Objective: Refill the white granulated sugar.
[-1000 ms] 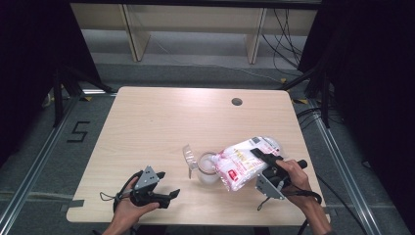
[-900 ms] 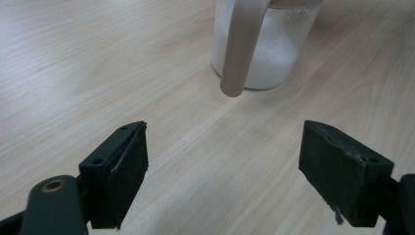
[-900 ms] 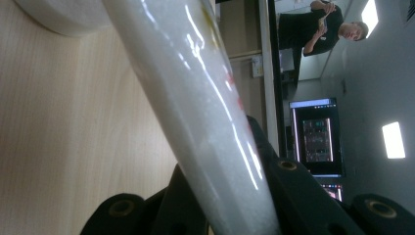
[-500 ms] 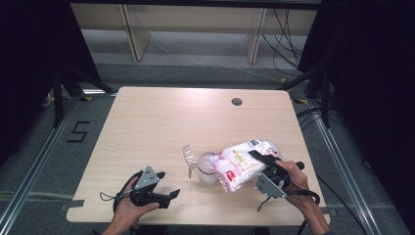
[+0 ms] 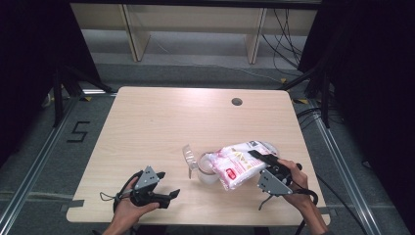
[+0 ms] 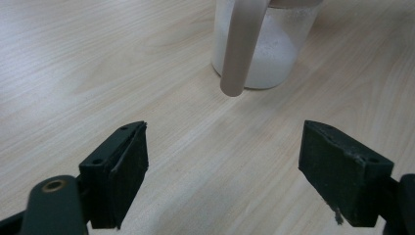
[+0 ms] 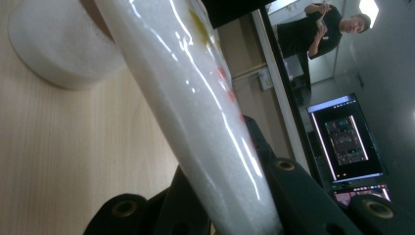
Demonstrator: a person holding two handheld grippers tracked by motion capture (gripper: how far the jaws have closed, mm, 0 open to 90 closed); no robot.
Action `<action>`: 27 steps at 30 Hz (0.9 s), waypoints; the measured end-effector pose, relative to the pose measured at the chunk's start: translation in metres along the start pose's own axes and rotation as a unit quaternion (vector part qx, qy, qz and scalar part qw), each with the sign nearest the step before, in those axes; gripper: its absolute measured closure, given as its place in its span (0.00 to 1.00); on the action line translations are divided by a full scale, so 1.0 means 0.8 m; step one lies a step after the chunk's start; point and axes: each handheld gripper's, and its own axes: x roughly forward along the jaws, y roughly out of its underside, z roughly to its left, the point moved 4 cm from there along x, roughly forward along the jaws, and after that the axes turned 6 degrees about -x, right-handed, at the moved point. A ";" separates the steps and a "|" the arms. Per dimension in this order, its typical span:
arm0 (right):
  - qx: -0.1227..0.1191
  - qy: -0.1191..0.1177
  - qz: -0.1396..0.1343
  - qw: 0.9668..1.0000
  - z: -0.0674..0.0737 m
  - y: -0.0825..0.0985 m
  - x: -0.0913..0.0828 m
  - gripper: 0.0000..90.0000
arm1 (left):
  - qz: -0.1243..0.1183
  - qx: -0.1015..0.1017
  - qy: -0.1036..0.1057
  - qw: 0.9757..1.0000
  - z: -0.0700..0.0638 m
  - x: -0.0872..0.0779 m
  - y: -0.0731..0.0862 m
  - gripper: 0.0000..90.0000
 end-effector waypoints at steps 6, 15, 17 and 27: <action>0.016 0.011 -0.018 1.000 -0.009 0.000 -0.003 0.94 | -0.001 0.000 -0.001 1.000 0.000 0.000 0.000 0.20; 0.061 0.036 -0.020 0.997 -0.003 -0.003 0.002 0.94 | -0.001 -0.003 0.000 1.000 0.000 0.000 0.000 0.20; 0.066 0.021 -0.025 0.997 -0.004 -0.003 0.000 0.94 | -0.001 -0.003 0.000 1.000 0.000 0.000 0.000 0.20; 0.095 0.009 -0.026 0.995 -0.008 0.002 -0.004 0.95 | 0.000 -0.004 -0.001 1.000 -0.001 0.000 0.000 0.20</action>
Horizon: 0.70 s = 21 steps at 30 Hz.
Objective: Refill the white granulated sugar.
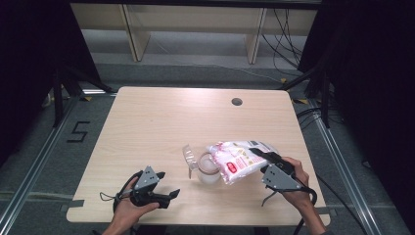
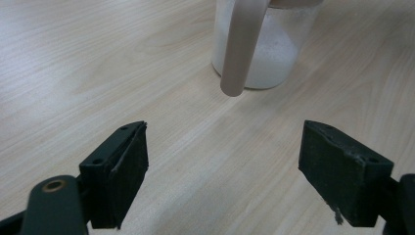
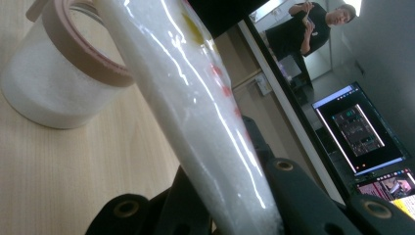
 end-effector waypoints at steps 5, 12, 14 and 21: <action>0.007 0.004 -0.004 1.000 -0.004 0.002 -0.001 0.95 | 0.001 0.001 -0.002 1.000 0.000 0.000 0.000 0.20; 0.029 0.004 -0.010 1.000 -0.004 0.004 -0.001 0.95 | 0.002 0.002 -0.002 1.000 0.000 0.000 0.000 0.20; 0.040 0.007 -0.013 0.999 -0.004 0.005 -0.001 0.95 | 0.002 0.002 -0.001 1.000 0.000 -0.001 0.000 0.20; 0.064 0.008 -0.023 0.998 -0.007 0.011 -0.001 0.95 | 0.000 0.002 0.000 1.000 0.000 0.000 0.000 0.20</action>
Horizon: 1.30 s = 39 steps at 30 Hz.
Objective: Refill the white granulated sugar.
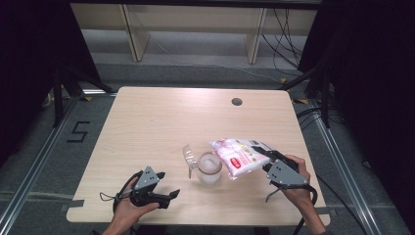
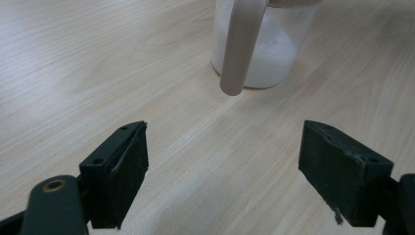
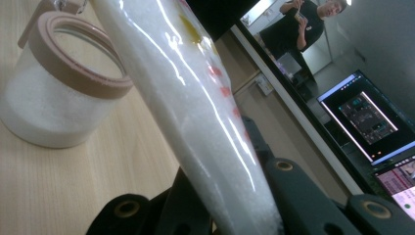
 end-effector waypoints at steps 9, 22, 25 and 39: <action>0.067 -0.005 -0.020 0.998 0.000 0.012 0.002 0.97 | 0.000 0.000 0.000 1.000 0.000 0.000 0.000 0.20; 0.171 0.001 -0.055 0.984 -0.005 0.032 0.012 0.99 | 0.003 0.000 -0.001 1.000 0.000 0.000 0.000 0.20; 0.196 0.008 -0.060 0.979 -0.008 0.041 0.015 0.99 | 0.004 0.002 0.001 1.000 0.001 0.000 0.000 0.20; 0.288 0.001 -0.051 0.956 -0.004 0.075 0.024 0.99 | 0.003 0.001 0.001 1.000 0.001 0.001 0.000 0.20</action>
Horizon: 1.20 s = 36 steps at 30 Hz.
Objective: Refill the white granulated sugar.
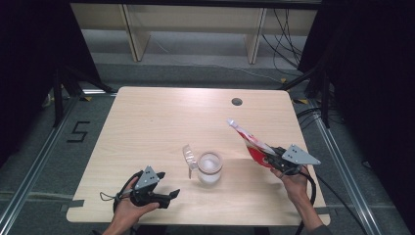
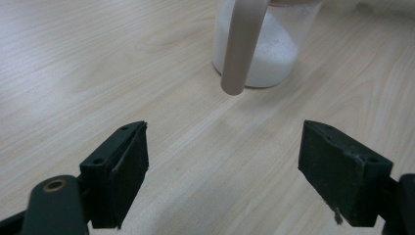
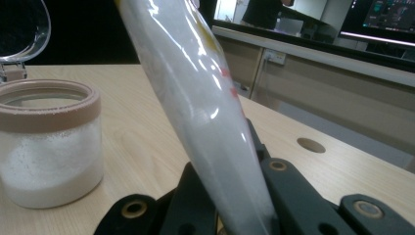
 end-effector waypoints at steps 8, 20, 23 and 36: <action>0.008 -0.010 0.016 1.000 0.005 0.014 0.009 0.99 | -0.002 -0.002 0.000 1.000 0.000 0.000 0.000 0.20; 0.072 -0.013 0.045 0.996 0.011 0.020 0.005 0.98 | -0.003 -0.004 -0.001 1.000 0.000 0.000 0.000 0.20; 0.066 -0.001 0.044 0.997 0.008 0.022 0.003 0.98 | -0.006 -0.010 -0.001 1.000 -0.001 0.000 0.001 0.20; 0.089 0.013 0.067 0.994 0.014 0.022 -0.009 0.96 | -0.005 0.000 -0.005 1.000 0.000 -0.001 0.000 0.20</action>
